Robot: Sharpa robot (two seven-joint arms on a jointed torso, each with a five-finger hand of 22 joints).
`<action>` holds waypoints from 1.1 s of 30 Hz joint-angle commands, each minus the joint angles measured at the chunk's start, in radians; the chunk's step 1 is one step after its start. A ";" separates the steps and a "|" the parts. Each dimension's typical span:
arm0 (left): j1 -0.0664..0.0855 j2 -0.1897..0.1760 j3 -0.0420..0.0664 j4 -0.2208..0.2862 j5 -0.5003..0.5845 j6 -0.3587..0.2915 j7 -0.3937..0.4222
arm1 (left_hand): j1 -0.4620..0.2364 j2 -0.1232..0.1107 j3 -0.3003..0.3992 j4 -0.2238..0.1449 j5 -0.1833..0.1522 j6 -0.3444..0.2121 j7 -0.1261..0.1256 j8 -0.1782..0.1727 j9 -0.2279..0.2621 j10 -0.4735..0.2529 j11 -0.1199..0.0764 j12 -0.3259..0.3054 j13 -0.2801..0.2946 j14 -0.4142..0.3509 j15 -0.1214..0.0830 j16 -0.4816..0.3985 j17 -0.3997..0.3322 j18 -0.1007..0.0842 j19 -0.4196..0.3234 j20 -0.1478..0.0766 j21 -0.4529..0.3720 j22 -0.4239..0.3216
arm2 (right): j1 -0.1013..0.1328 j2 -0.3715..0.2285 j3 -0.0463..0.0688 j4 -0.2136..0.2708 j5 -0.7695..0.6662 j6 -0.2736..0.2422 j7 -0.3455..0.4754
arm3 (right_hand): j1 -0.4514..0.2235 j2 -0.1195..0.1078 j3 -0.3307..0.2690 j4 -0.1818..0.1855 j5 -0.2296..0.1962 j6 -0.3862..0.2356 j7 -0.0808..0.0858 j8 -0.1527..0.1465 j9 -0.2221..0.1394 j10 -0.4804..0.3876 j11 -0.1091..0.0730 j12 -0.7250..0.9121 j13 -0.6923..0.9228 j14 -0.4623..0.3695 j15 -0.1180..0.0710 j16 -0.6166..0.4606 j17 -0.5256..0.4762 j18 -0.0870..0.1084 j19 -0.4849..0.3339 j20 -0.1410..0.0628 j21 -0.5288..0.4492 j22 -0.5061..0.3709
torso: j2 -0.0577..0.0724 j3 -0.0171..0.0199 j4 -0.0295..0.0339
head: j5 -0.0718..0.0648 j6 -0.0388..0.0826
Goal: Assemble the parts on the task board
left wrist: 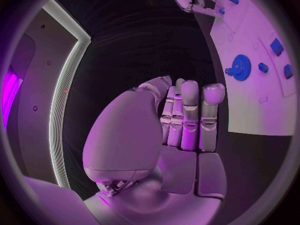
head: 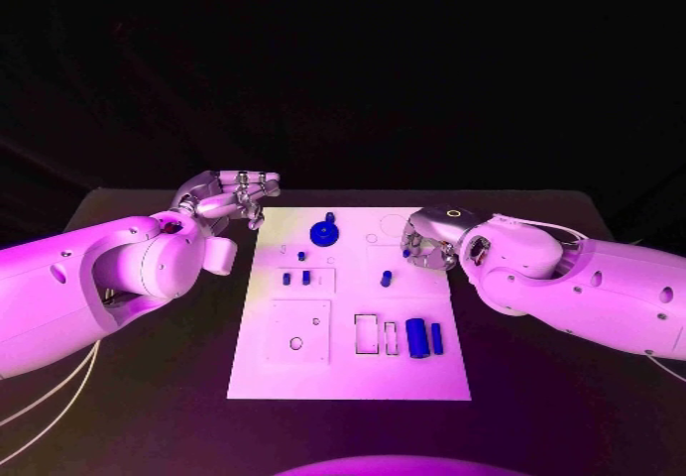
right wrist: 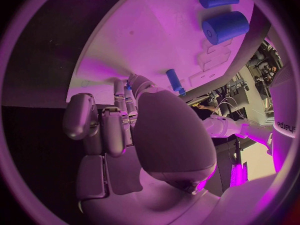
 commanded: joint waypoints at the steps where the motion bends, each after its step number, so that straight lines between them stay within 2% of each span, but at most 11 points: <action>1: 0.001 0.000 0.001 0.003 0.020 0.025 0.013 | 0.005 0.010 0.004 -0.008 -0.001 -0.002 0.005 -0.003 -0.002 -0.011 -0.001 0.005 0.001 -0.010 0.000 -0.006 -0.004 0.015 -0.007 0.000 -0.008 -0.003 | -0.005 0.004 -0.002 -0.004 -0.012 0.018 -0.006 | 0.002 0.002 0.010 -0.001 0.005 0.008 0.000 0.003 0.001 0.008 -0.002 -0.007 -0.002 0.053 -0.003 0.007 0.011 -0.013 0.008 -0.003 0.007 0.012 | -0.001 0.0008 -0.0001 | -0.001 -0.001; 6: 0.001 0.001 0.001 0.002 0.020 0.030 0.005 | 0.009 0.013 0.005 -0.013 -0.001 -0.003 0.007 -0.004 -0.003 -0.013 0.000 0.006 0.002 -0.013 0.000 -0.011 -0.012 0.017 -0.010 0.000 -0.016 -0.009 | -0.005 0.010 -0.002 -0.007 -0.007 0.014 -0.003 | 0.004 0.008 0.029 -0.007 0.002 0.013 -0.002 0.003 0.003 0.016 -0.004 -0.013 -0.008 0.054 -0.005 0.011 0.015 -0.014 0.010 -0.005 0.013 0.018 | 0.000 0.0013 -0.0002 | 0.000 -0.002; 22: 0.001 0.003 0.001 0.001 0.020 0.038 -0.012 | 0.013 0.015 0.007 -0.019 -0.001 -0.006 0.009 -0.006 -0.005 -0.019 0.002 0.008 0.004 -0.022 0.002 -0.024 -0.031 0.019 -0.017 0.001 -0.032 -0.021 | -0.006 0.021 -0.002 -0.020 0.002 0.025 0.000 | 0.002 0.016 0.070 -0.021 -0.008 0.031 -0.007 0.005 0.009 0.034 -0.008 -0.024 -0.019 0.056 -0.009 0.018 0.023 -0.017 0.017 -0.008 0.031 0.034 | -0.001 -0.0006 0.0001 | -0.002 -0.006; 28: 0.001 0.003 0.001 0.000 0.020 0.039 -0.021 | 0.014 0.016 0.006 -0.021 -0.001 -0.007 0.011 -0.007 -0.006 -0.022 0.003 0.008 0.004 -0.025 0.003 -0.029 -0.039 0.021 -0.020 0.001 -0.039 -0.026 | -0.006 0.022 -0.002 -0.022 0.003 0.026 0.000 | -0.001 0.018 0.081 -0.026 -0.007 0.037 -0.009 0.006 0.011 0.037 -0.009 -0.028 -0.022 0.057 -0.009 0.020 0.025 -0.019 0.020 -0.009 0.039 0.040 | -0.001 0.0000 -0.0002 | -0.002 -0.006; 33: 0.001 0.003 0.000 0.000 0.019 0.043 -0.031 | 0.013 0.017 0.007 -0.024 -0.001 -0.013 0.015 -0.010 -0.009 -0.032 0.008 0.009 0.004 -0.041 0.006 -0.051 -0.068 0.027 -0.041 0.003 -0.077 -0.055 | -0.006 0.021 -0.002 -0.020 0.003 0.008 0.001 | -0.007 0.023 0.102 -0.034 -0.007 0.047 -0.012 0.008 0.015 0.049 -0.011 -0.034 -0.028 0.058 -0.012 0.024 0.029 -0.021 0.026 -0.011 0.053 0.051 | -0.001 0.0005 -0.0004 | -0.002 -0.007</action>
